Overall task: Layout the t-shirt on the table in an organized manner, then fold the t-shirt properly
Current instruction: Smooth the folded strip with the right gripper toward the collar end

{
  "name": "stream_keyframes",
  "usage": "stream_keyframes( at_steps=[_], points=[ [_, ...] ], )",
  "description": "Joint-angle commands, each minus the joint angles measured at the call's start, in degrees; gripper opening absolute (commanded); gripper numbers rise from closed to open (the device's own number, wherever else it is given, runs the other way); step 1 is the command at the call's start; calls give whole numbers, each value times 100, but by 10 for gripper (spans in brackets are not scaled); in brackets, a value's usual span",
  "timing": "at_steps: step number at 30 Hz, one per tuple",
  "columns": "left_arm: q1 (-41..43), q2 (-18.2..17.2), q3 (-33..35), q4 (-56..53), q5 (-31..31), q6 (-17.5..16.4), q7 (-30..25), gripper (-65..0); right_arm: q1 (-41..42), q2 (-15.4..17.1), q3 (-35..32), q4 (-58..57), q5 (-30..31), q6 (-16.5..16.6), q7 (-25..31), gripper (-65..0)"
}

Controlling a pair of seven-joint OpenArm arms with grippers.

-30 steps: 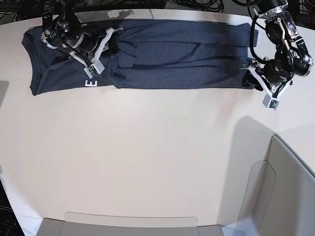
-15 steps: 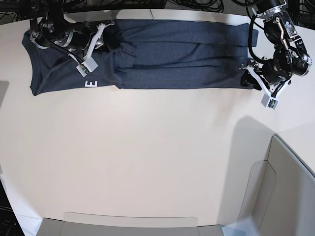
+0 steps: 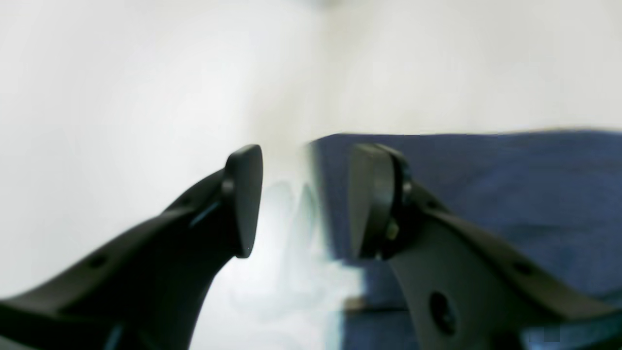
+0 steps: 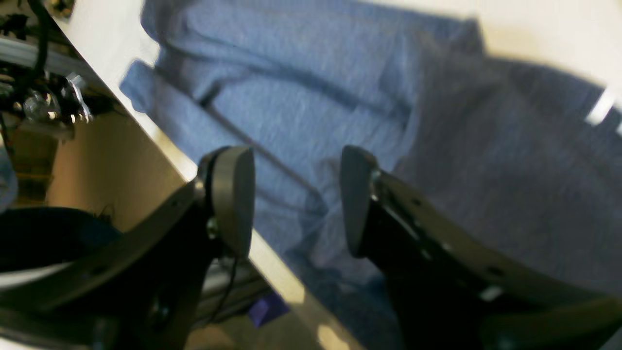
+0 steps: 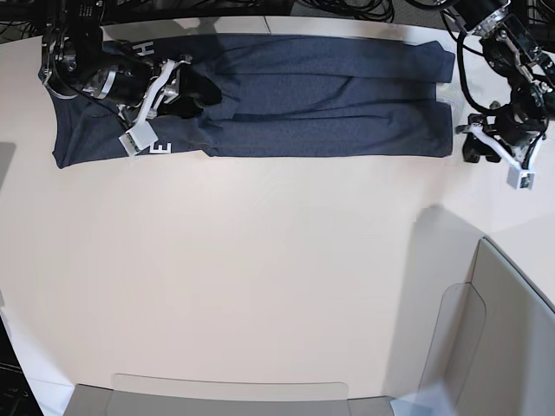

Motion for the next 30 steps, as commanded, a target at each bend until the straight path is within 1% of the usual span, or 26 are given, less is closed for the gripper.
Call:
stream_keyframes(
  at_steps=[1, 3, 6, 8, 10, 12, 16, 18, 20, 22, 27, 30],
  points=[
    [-35, -87, -224, 60, -84, -17, -86, -372, 45, -13, 215, 90, 132, 28, 33, -361],
    [0, -79, -506, -37, -102, -34, -86, -371, 133, -118, 549, 90, 132, 28, 33, -361],
    [247, -96, -796, -432, -541, -34, -86, -371, 239, -329, 1033, 81, -9, 28, 33, -361],
    [422, -105, -840, -802, -955, -34, -86, -371, 353, -470, 1288, 81, -299, 28, 33, -361],
    [616, -114, -778, -1232, -1377, -34, -86, -371, 441, -646, 1464, 81, -756, 28, 33, -361],
    [756, -123, -681, -1549, -1658, -34, -86, -371, 511, -769, 1596, 81, -1222, 19, 33, -361],
    [1003, -123, -576, -1892, -2018, -34, -86, -371, 590, -945, 1763, 81, -2005, 19, 33, -361],
    [1108, -123, -541, -1927, -2150, -34, -86, -371, 652, -1050, 1982, 81, -2224, 19, 33, -361],
    [1196, -131, -444, -1918, -2238, -34, -86, -371, 678, -1164, 2228, 81, -2383, 19, 33, -361],
    [1337, -228, -303, -1918, -2344, -34, -86, -371, 705, -1252, 2510, 81, -2488, 19, 33, -362],
    [1530, -237, -22, -1918, -2581, -34, -86, -371, 766, -1305, 3099, -7, -2559, 19, 33, -362],
    [1539, -237, 145, -1918, -2581, -25, -86, -371, 819, -1305, 3275, -121, -2559, 19, 33, -362]
  ],
)
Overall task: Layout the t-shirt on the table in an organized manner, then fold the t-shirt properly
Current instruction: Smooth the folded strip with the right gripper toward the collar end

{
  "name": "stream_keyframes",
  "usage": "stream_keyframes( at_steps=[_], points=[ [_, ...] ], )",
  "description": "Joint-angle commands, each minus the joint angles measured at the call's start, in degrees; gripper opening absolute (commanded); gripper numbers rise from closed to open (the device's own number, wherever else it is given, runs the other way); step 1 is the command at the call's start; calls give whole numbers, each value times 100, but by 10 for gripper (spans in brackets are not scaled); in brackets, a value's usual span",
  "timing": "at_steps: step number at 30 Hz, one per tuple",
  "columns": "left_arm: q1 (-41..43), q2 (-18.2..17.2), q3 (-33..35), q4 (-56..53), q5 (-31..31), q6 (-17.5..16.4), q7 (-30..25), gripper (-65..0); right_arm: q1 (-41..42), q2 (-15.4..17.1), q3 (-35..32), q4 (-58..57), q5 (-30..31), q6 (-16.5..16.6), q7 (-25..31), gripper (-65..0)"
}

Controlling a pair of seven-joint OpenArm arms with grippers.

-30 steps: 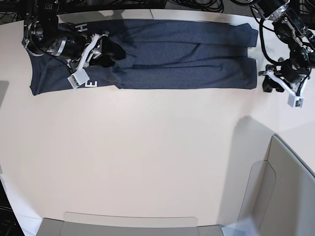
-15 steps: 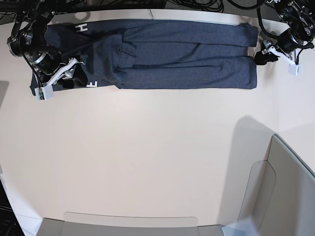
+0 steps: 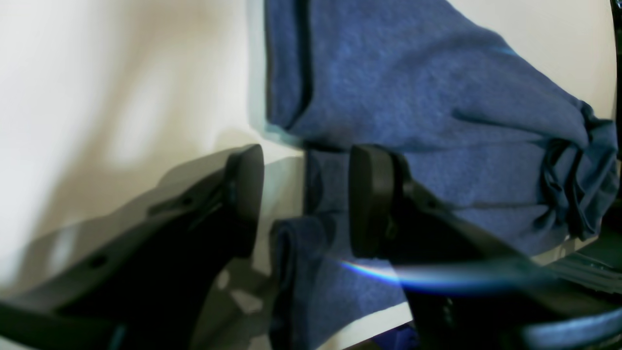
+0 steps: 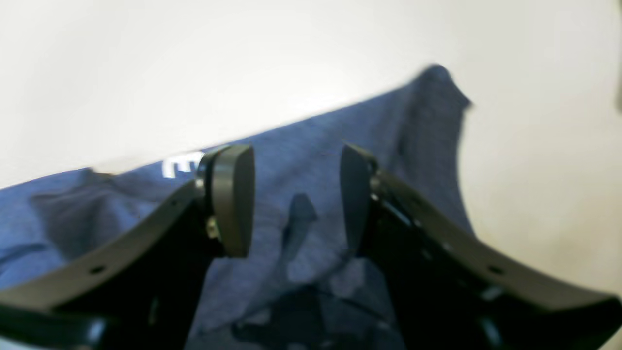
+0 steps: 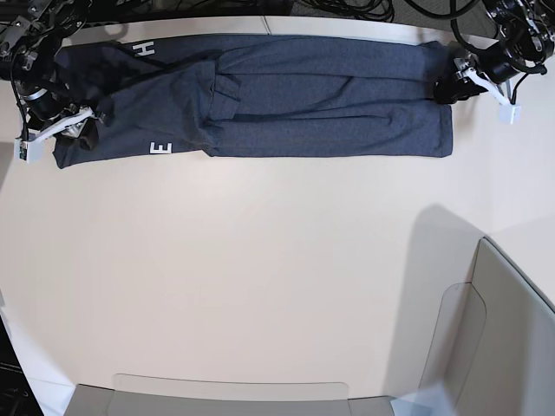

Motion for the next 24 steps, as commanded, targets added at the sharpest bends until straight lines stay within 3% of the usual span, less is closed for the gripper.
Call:
stream_keyframes(
  at_steps=[1, 18, 24],
  points=[
    [31, -47, 60, 38, 153, 38, 119, -371, 58, 59, 60, 71, 104, 24, 75, -362],
    [22, -3, 499, 38, 153, 38, 119, -371, 32, 24, 183, 53, 104, 32, 75, -362],
    [22, -3, 772, 38, 153, 38, 119, -371, 85, 24, 526, 44, 104, 32, 75, -362]
  ],
)
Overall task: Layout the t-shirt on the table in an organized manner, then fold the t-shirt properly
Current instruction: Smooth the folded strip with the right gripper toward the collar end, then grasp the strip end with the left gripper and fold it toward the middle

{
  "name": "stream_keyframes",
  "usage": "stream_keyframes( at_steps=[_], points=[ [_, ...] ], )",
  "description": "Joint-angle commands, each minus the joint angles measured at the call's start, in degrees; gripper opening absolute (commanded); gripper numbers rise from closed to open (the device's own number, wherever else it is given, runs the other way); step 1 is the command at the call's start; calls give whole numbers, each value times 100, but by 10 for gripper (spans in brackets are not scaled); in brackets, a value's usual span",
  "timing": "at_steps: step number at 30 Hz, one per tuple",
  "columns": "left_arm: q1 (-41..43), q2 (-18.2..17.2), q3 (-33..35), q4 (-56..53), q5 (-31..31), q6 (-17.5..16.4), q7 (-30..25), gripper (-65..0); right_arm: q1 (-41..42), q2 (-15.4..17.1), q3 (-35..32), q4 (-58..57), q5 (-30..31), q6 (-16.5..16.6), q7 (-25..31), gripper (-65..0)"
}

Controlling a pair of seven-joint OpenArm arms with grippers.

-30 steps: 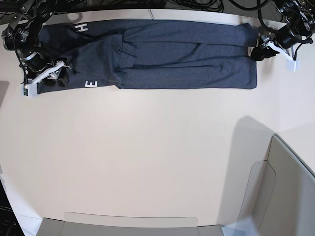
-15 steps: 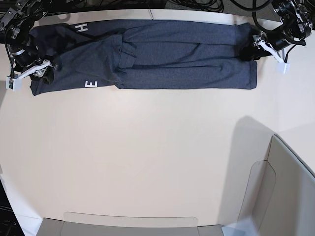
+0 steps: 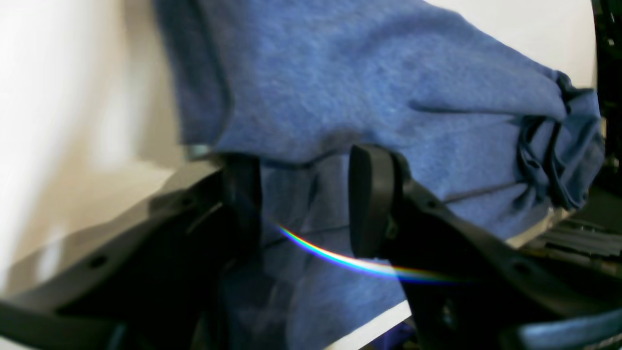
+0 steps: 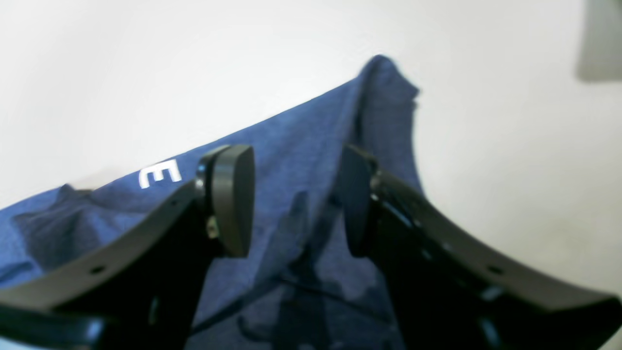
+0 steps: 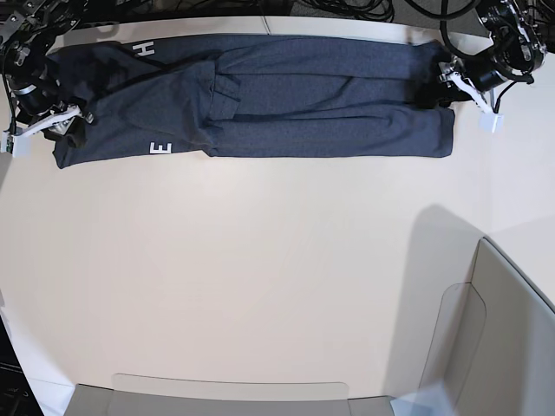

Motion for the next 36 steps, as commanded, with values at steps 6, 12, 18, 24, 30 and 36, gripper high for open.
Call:
stream_keyframes(
  at_steps=[6, 12, 18, 24, 30, 36],
  points=[
    [26, 76, 104, 12, 289, 40, 224, -373, 54, 65, 236, 84, 62, 30, 75, -362],
    [17, 85, 112, 12, 289, 40, 224, -487, 28, 65, 254, 84, 53, 30, 75, -362],
    [9, 85, 60, 232, 201, 23, 224, -637, 63, 65, 254, 75, 45, -5, 75, -362],
    [9, 68, 60, 1172, -467, 23, 224, -650, 133, 109, 262, 75, -544, -5, 75, -362],
    [9, 85, 235, 1902, -1021, 23, 224, -650, 371, 109, 561, 75, -2303, -5, 75, -362],
    [-308, 94, 1457, 1920, -1109, 23, 224, -650, 441, 426, 922, 75, -3191, 13, 75, -362]
  ],
)
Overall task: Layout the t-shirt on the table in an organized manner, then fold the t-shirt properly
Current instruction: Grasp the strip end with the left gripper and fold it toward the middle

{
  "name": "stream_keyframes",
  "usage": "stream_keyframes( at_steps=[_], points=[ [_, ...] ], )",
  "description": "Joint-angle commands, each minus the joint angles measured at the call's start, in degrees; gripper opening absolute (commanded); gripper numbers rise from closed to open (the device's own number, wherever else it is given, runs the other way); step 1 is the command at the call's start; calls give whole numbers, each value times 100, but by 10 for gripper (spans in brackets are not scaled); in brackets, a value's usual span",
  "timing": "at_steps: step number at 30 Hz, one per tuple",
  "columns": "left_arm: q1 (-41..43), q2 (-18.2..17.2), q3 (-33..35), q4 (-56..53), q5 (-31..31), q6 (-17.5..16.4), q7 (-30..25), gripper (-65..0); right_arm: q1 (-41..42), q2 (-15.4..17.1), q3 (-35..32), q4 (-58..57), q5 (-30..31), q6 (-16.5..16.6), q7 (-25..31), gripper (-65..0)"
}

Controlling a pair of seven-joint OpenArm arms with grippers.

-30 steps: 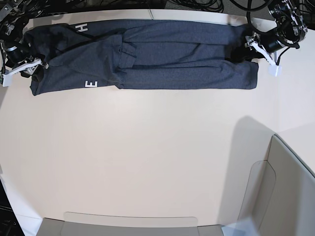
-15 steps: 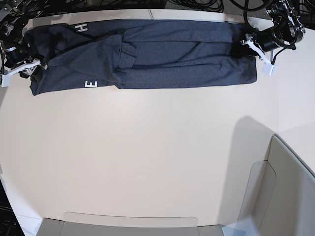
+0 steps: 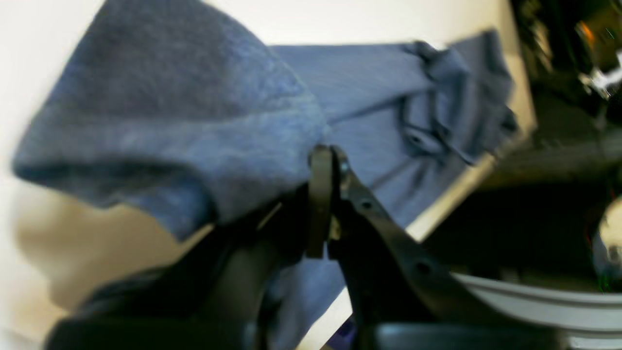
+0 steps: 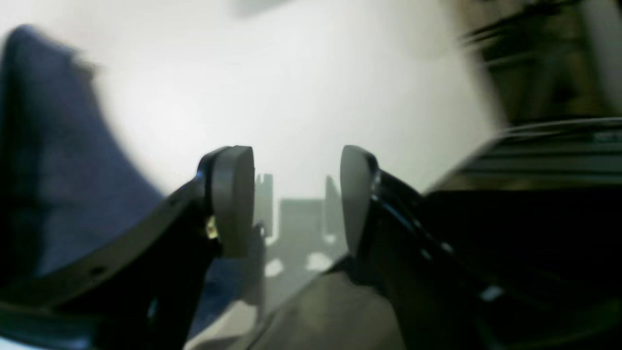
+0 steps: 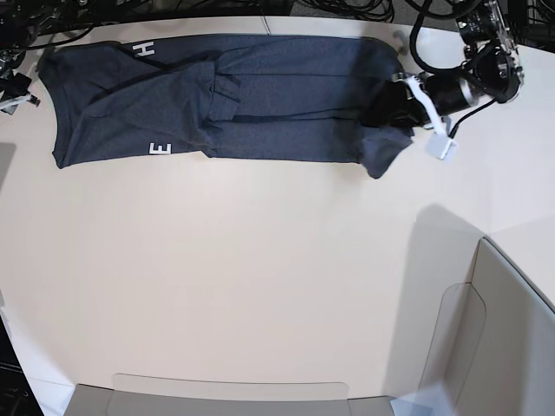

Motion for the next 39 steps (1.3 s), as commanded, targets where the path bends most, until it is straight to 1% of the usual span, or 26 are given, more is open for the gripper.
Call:
stream_keyframes(
  at_steps=[1, 3, 5, 7, 10, 13, 16, 21, 26, 30, 39],
  points=[
    [-133, -44, 215, 99, -206, 3, -101, -650, 19, 172, 23, 90, 11, 30, 110, -362],
    [-257, 97, 725, 99, -171, 12, -101, -650, -16, 295, 32, 90, 11, 30, 110, -362],
    [-406, 150, 1129, 90, -162, 38, -101, -650, -148, 357, 32, 90, 11, 30, 110, -362],
    [-564, 159, 1630, 81, -162, 56, -101, -650, -201, 366, 32, 90, 20, 30, 110, -362],
    [-819, 176, 2193, -86, -162, 64, -114, -650, -218, 348, 32, 90, 11, 30, 110, -362],
    [-916, 176, 2598, -226, -154, 64, -343, -650, -359, 331, 32, 90, 29, 30, 110, -362],
    [-1004, 167, 2888, -358, -154, 64, -554, -650, -359, 322, 32, 81, 20, 30, 110, -362],
    [-1250, 176, 3266, -763, -154, 64, -660, -650, -359, 322, 32, -24, 38, 30, 110, -362],
    [-1259, 185, 3609, -894, -154, 64, -1073, -650, -359, 225, 32, -59, 46, 30, 110, -362],
    [-1452, 185, 3837, -921, -154, 64, -1117, -650, -359, 190, 32, -68, 46, 30, 119, -362],
    [-1707, 264, 3899, -974, -154, 64, -1266, -650, -359, 155, 32, -68, 46, 30, 119, -362]
  ],
)
